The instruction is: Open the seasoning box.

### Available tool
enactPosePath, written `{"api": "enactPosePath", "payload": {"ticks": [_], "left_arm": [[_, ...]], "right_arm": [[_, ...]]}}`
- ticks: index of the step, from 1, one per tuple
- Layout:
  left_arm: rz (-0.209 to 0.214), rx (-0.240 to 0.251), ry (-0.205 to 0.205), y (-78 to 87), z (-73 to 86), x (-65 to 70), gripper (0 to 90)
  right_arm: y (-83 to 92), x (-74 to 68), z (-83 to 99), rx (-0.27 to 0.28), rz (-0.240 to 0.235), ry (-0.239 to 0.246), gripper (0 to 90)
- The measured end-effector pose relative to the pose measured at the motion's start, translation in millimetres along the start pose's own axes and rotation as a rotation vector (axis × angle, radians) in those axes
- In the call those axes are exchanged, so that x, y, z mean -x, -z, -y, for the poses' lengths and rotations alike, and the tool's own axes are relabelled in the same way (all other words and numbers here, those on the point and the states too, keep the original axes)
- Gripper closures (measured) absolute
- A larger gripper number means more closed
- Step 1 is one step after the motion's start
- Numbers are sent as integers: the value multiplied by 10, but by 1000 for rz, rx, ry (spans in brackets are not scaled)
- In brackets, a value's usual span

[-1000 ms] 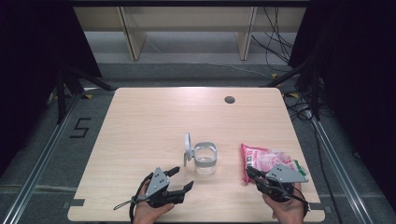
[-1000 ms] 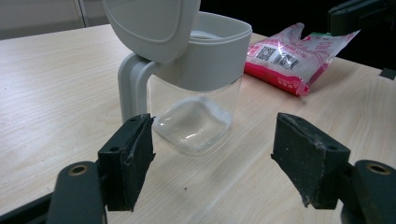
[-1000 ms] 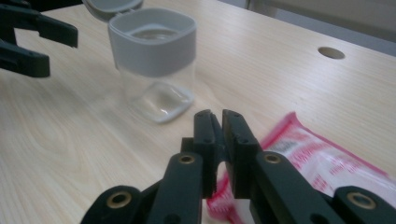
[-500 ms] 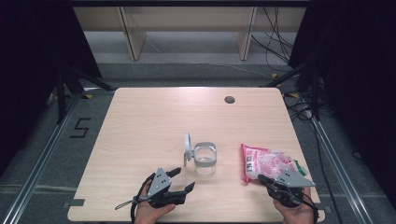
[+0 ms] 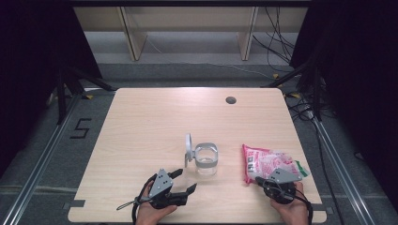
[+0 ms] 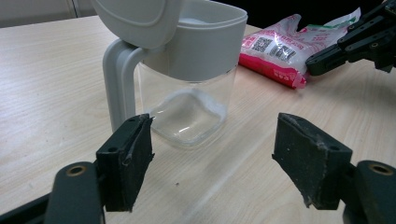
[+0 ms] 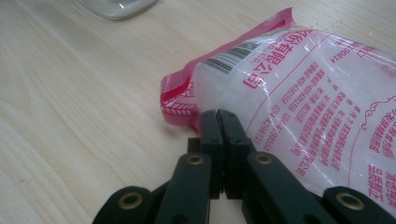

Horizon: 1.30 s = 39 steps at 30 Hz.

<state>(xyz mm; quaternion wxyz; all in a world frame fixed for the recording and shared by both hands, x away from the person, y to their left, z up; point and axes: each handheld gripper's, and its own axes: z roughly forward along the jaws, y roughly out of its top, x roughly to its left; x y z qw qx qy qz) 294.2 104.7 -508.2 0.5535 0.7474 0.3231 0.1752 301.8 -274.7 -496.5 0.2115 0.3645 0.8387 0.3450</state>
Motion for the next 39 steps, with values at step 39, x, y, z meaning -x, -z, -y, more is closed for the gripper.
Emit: {"api": "enactPosePath", "payload": {"ticks": [39], "left_arm": [[1, -6, -4, -14, 13, 2, 273]], "right_arm": [[20, 475, 100, -20, 123, -73, 900]]}}
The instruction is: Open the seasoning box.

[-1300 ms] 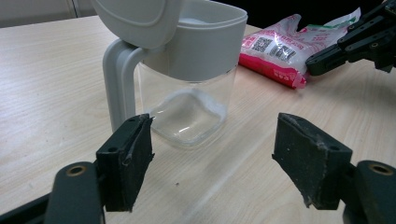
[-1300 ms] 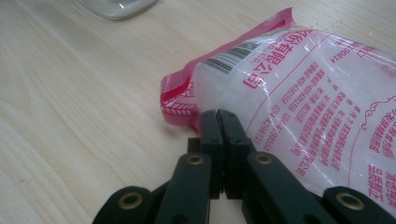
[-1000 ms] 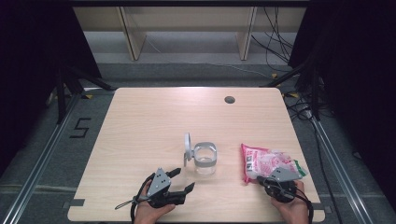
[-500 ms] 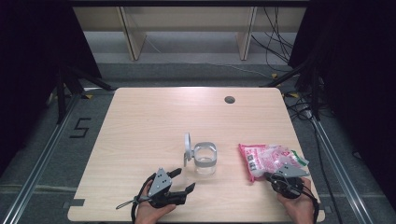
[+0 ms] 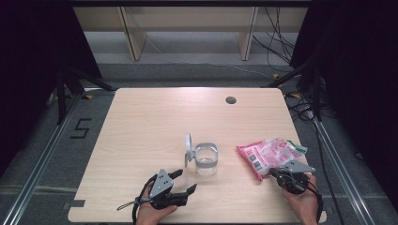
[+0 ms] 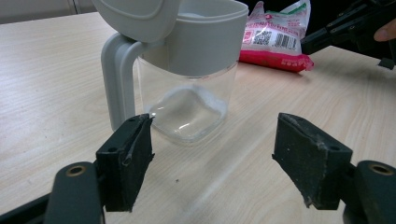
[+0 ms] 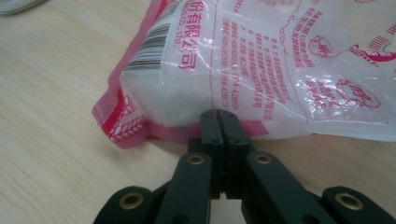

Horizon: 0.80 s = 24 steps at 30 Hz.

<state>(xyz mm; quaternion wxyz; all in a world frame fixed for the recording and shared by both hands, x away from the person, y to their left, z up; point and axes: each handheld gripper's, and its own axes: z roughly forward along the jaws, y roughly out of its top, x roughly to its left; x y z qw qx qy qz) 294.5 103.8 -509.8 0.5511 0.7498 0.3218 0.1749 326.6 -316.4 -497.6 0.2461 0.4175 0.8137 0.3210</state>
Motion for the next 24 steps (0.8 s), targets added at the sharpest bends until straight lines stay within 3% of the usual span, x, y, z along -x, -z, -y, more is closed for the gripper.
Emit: {"api": "enactPosePath", "payload": {"ticks": [1, 2, 4, 6, 11, 12, 14, 15, 19, 20, 21, 22, 24], "left_arm": [[0, 0, 1, -2, 0, -1, 273], [3, 1, -29, -9, -1, -18, 273], [6, 3, 2, -19, 13, 8, 272], [2, -2, 0, -11, 4, 12, 272], [0, 4, 3, -12, 4, 6, 273], [8, 10, -17, -13, -2, -13, 272], [-9, -1, 8, 6, 5, 2, 272], [-2, 6, 4, 6, 7, -1, 272], [-14, 20, 20, 32, -3, -9, 272], [-14, 20, 20, 32, -3, -9, 272], [-15, 9, 6, 42, -3, -18, 272], [-15, 11, 12, 42, -4, -14, 272], [-11, 20, 14, 32, -6, -11, 273]], "right_arm": [[-2, 2, 1, 4, -1, -5, 900], [-10, 15, 4, 3, -3, 14, 900], [-19, 11, -5, 1, 7, 2, 900], [-43, 18, -22, 5, -4, -14, 900], [-78, 53, -47, 11, 11, 1, 900], [-76, 55, -43, 25, 10, -1, 893], [-20, 44, -45, 23, 2, -51, 861], [4, 44, -40, 35, 20, -47, 833], [147, 19, 0, 72, 22, -191, 632], [147, 19, 0, 72, 22, -191, 632], [228, 9, 26, 102, 39, -322, 554], [228, 80, 41, 136, 62, -283, 527], [249, 74, 44, 133, 64, -375, 504]]}}
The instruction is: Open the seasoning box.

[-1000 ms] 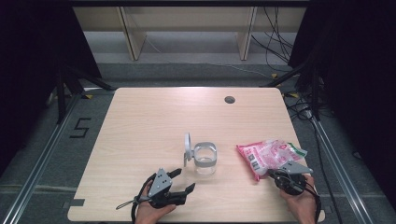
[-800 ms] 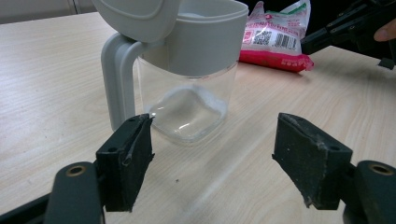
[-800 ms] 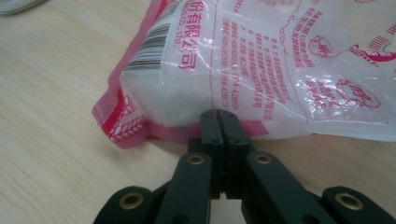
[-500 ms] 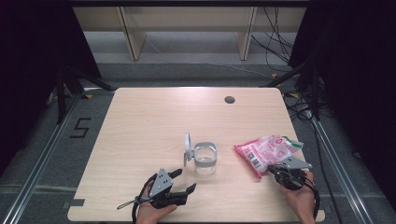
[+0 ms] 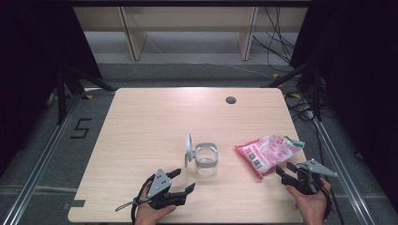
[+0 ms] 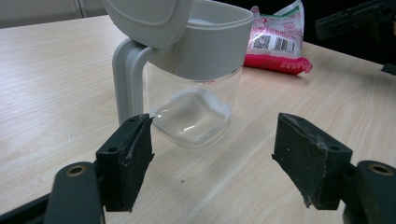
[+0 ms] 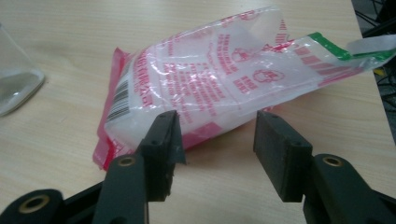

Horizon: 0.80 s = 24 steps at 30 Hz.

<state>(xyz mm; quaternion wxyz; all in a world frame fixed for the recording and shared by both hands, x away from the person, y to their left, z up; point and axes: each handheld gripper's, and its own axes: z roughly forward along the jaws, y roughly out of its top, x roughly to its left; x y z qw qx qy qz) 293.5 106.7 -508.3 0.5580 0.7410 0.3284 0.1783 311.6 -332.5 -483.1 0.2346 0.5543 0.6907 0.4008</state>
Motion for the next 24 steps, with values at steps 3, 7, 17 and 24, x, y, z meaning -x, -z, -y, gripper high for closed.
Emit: {"api": "enactPosePath", "payload": {"ticks": [3, 7, 17, 24], "left_arm": [[4, -5, 0, -18, 8, 6, 273], [-3, -14, -2, -15, 5, 15, 273], [-2, -11, -6, -11, 6, 20, 273], [15, -9, -12, -38, 6, 48, 273]], "right_arm": [[-44, 84, 10, 20, 15, 35, 489], [-46, 97, 7, 18, 24, -21, 451], [-174, 161, -40, 46, 21, -109, 407], [-207, 216, -40, 62, 33, -100, 393]]}}
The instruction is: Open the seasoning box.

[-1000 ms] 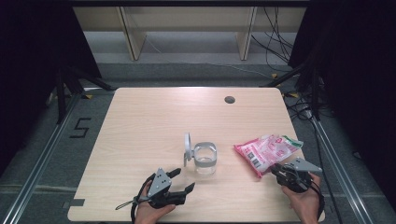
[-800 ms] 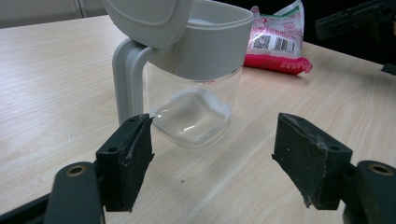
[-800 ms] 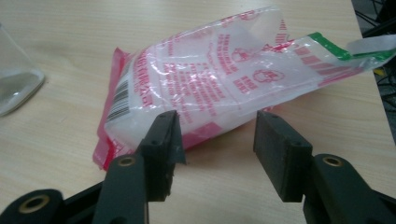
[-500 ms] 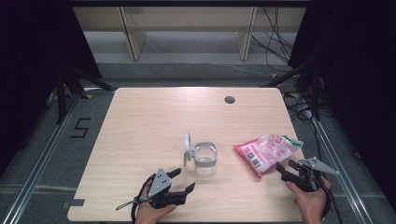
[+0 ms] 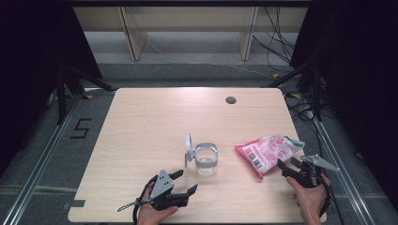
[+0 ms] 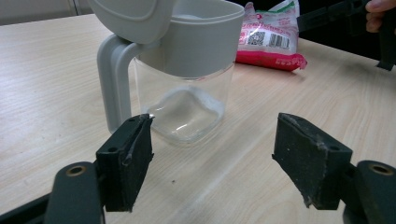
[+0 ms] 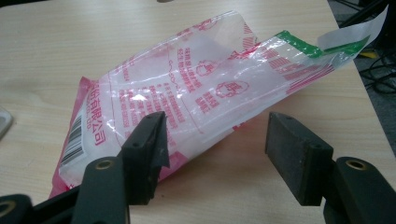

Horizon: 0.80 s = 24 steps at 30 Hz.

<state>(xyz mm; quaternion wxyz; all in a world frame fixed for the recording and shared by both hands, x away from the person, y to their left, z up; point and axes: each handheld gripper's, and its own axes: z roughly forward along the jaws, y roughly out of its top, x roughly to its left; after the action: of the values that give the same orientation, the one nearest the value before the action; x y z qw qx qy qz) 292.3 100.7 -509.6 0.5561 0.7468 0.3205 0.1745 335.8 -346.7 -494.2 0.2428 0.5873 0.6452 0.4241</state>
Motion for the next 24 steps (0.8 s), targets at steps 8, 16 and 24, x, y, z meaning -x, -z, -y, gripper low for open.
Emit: {"api": "enactPosePath", "payload": {"ticks": [8, 16, 24], "left_arm": [[2, -8, -30, -11, -2, 2, 273], [3, -15, -3, -27, 7, 33, 273], [12, 3, 8, -35, 5, 36, 273]], "right_arm": [[-85, 17, -49, 17, -36, -39, 367], [-193, -40, -78, -30, -23, -93, 357], [-309, 9, -110, -53, 2, -38, 361]]}}
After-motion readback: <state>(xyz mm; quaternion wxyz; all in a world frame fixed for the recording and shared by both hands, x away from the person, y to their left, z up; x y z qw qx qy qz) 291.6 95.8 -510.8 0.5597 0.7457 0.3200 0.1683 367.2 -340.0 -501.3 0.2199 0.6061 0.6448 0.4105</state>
